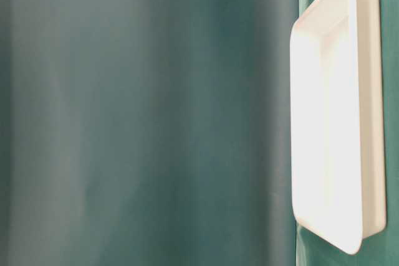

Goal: Pick up the tape from a random location and place it into the white case.

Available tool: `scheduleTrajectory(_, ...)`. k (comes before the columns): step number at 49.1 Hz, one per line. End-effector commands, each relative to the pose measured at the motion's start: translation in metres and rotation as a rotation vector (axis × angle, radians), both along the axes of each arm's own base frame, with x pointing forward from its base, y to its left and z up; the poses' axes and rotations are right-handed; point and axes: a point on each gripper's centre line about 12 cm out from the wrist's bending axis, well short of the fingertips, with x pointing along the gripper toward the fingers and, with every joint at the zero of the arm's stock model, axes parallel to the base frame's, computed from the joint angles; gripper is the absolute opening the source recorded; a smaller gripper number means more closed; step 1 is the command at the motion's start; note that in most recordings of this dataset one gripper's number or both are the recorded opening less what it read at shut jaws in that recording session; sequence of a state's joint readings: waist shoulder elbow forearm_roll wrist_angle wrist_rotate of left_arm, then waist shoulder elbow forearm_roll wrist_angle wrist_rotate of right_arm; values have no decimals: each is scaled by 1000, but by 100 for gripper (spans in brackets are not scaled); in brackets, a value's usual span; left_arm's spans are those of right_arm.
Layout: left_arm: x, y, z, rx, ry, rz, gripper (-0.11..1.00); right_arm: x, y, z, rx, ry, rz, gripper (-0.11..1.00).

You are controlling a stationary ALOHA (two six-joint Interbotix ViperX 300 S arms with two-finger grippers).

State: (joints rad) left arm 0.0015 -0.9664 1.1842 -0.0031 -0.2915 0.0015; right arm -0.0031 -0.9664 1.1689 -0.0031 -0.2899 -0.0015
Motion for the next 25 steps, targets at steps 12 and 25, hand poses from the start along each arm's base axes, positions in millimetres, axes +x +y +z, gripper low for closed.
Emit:
scheduleTrajectory(12,4,-2,7,-9,31,-9,1,5,-12,1,29,97,-57,0)
scheduleTrajectory(25,4,-1,7,-4,35,-7,4,6,-12,1,30,114,-60,0)
